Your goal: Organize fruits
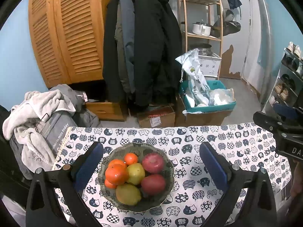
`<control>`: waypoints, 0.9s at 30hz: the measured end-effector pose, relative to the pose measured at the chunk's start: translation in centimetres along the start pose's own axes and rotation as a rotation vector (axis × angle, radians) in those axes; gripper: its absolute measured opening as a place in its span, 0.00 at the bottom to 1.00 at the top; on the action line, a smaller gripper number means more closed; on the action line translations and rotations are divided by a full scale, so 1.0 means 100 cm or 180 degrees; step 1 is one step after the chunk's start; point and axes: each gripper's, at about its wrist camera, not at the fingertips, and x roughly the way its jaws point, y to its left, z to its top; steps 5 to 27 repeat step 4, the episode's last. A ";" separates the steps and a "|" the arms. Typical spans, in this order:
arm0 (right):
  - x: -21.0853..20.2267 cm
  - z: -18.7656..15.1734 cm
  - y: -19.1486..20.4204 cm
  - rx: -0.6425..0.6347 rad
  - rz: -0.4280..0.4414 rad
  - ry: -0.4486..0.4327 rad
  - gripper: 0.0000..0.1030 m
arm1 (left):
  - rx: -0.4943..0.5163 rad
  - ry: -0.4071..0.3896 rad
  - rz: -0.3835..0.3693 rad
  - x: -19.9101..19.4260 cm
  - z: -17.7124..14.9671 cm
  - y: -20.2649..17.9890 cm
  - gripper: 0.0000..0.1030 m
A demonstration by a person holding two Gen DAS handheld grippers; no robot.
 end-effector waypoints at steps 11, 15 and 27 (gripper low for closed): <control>0.000 0.000 0.000 0.0003 0.0000 -0.0001 0.82 | -0.0004 0.0005 -0.0002 0.000 0.000 0.000 0.99; 0.000 0.000 0.000 0.0003 0.0000 -0.0001 0.82 | -0.0004 0.0005 -0.0002 0.000 0.000 0.000 0.99; 0.000 0.000 0.000 0.0003 0.0000 -0.0001 0.82 | -0.0004 0.0005 -0.0002 0.000 0.000 0.000 0.99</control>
